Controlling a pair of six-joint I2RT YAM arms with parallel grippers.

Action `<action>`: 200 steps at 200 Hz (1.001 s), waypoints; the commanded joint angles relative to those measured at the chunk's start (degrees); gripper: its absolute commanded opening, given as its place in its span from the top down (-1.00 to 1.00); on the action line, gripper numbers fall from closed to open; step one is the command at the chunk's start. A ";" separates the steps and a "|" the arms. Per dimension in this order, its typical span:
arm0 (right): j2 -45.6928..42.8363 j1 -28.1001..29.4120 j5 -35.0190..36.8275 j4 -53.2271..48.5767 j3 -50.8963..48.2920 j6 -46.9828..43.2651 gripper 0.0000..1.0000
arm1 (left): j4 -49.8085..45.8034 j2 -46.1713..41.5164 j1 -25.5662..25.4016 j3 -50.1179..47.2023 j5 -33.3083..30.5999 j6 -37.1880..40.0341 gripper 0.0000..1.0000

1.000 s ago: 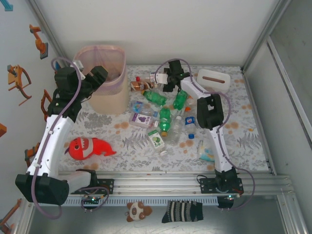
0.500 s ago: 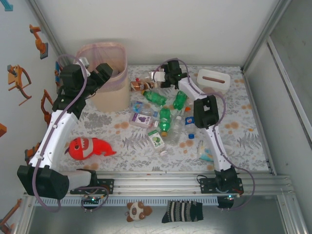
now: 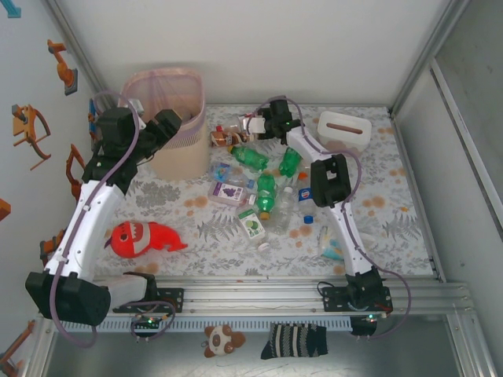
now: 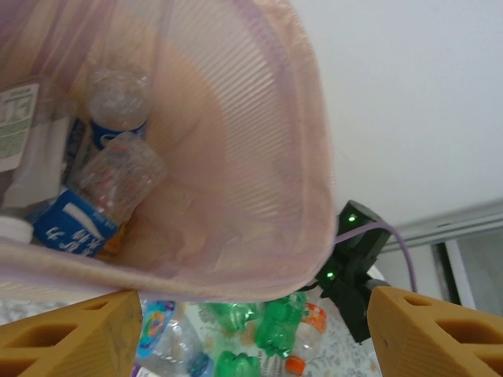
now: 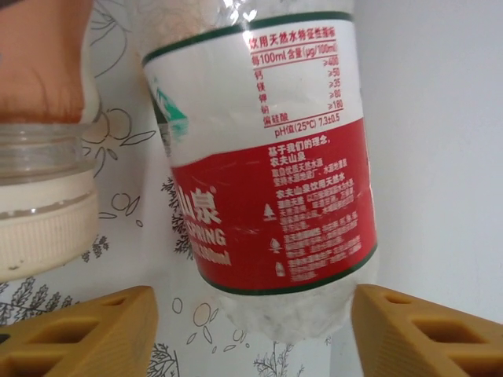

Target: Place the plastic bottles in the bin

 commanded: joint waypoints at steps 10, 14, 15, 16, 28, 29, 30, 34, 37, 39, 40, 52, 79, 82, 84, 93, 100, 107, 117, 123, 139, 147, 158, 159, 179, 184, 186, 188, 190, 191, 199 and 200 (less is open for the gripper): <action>-1.23 0.47 -0.58 0.81 -2.99 0.84 -0.20 | -3.85 -0.76 -0.03 0.12 -1.48 1.30 -0.51; -1.62 0.52 -0.49 1.35 -3.53 1.04 -0.18 | -3.93 -0.99 -0.03 0.21 -1.57 1.31 -0.51; -1.71 0.53 -0.47 1.50 -3.69 1.10 -0.18 | -3.94 -1.01 -0.03 0.23 -1.65 1.35 -0.51; -1.80 0.59 -0.46 1.67 -3.81 1.14 -0.18 | -3.94 -1.06 -0.03 0.25 -1.65 1.37 -0.51; -2.83 0.70 -0.39 2.76 -5.40 1.36 -0.18 | -4.02 -1.51 0.00 0.26 -1.92 1.57 -0.51; -2.89 0.67 -0.38 2.86 -5.51 1.40 -0.17 | -4.07 -1.58 -0.01 0.26 -2.01 1.57 -0.51; -3.00 0.70 -0.32 2.96 -5.65 1.46 -0.17 | -4.09 -1.61 -0.02 0.30 -2.05 1.53 -0.51; -3.27 0.72 -0.16 3.38 -6.11 1.58 -0.17 | -4.10 -1.72 -0.03 0.30 -2.13 1.65 -0.51; -3.56 0.73 -0.04 3.73 -6.44 1.79 -0.16 | -4.12 -1.87 0.04 0.34 -2.23 1.70 -0.51; -3.71 0.84 0.09 3.99 -6.65 1.89 -0.15 | -4.12 -1.96 -0.01 0.34 -2.26 1.74 -0.51; -3.81 0.87 0.13 4.05 -6.75 1.93 -0.15 | -4.21 -1.98 0.02 0.35 -2.31 1.74 -0.51; -4.86 0.94 0.34 4.91 -8.10 2.34 -0.12 | -4.33 -2.39 0.06 0.43 -2.51 2.00 -0.51; -7.72 1.30 1.32 6.87 -11.79 2.99 -0.06 | -4.88 -3.09 0.06 0.65 -3.01 2.62 -0.52; -8.10 1.39 1.46 7.12 -12.33 3.01 -0.06 | -4.91 -3.15 0.06 0.61 -3.05 2.67 -0.52; -8.41 1.42 1.54 7.28 -12.69 3.08 -0.05 | -4.89 -3.19 0.06 0.61 -3.06 2.70 -0.52; -9.85 1.59 1.74 7.50 -14.40 3.09 -0.05 | -4.88 -3.44 0.12 0.52 -3.14 2.80 -0.52; -10.86 1.69 1.95 7.46 -15.77 3.25 -0.04 | -4.93 -3.62 0.15 0.44 -3.28 2.89 -0.52; -12.02 1.89 2.33 7.23 -16.87 3.59 -0.04 | -5.00 -3.69 0.15 0.37 -3.23 2.89 -0.53; -13.67 2.02 2.77 5.72 -18.40 3.93 -0.02 | -5.16 -3.90 0.15 0.35 -3.17 2.89 -0.53; -14.67 2.04 2.73 4.13 -19.08 4.26 -0.02 | -5.07 -3.93 0.15 0.39 -3.15 2.93 -0.53; -17.07 2.13 2.28 -0.42 -19.86 6.61 -0.02 | -5.18 -4.35 0.24 0.26 -3.06 3.06 -0.53; -17.78 2.15 1.95 -2.67 -19.22 9.37 -0.01 | -5.13 -4.60 0.23 0.11 -3.21 3.15 -0.53; -18.22 2.13 1.50 -6.38 -17.43 13.12 0.01 | -5.09 -4.83 0.25 0.00 -3.50 3.22 -0.53; -18.27 2.13 1.45 -6.67 -17.32 13.52 0.01 | -5.09 -4.86 0.24 -0.01 -3.54 3.23 -0.53; -18.76 2.13 -0.87 -11.51 -14.78 19.67 0.01 | -4.97 -4.91 0.23 0.08 -2.83 4.03 -0.53; -18.85 2.17 -1.28 -12.16 -14.21 21.51 0.01 | -5.08 -4.89 0.23 0.23 -2.47 4.52 -0.52; -18.85 2.14 -1.42 -12.35 -13.93 22.31 0.01 | -5.09 -4.85 0.19 0.30 -2.27 4.77 -0.52; -18.85 2.18 -1.59 -12.64 -13.64 23.15 0.01 | -5.15 -4.75 0.11 0.38 -2.09 4.99 -0.52; -18.85 2.14 -1.66 -12.70 -13.31 24.15 0.01 | -5.24 -4.66 0.14 0.46 -1.91 5.24 -0.52; -18.81 2.14 -1.71 -12.86 -13.15 24.66 0.01 | -5.29 -4.65 0.14 0.49 -1.87 5.43 -0.52; -18.90 2.14 -1.96 -13.43 -11.95 29.49 0.01 | -5.74 -4.55 0.06 0.93 -1.53 6.72 -0.51; -18.92 2.14 -1.95 -13.40 -11.81 30.18 0.01 | -5.86 -4.50 0.02 0.99 -1.50 6.87 -0.51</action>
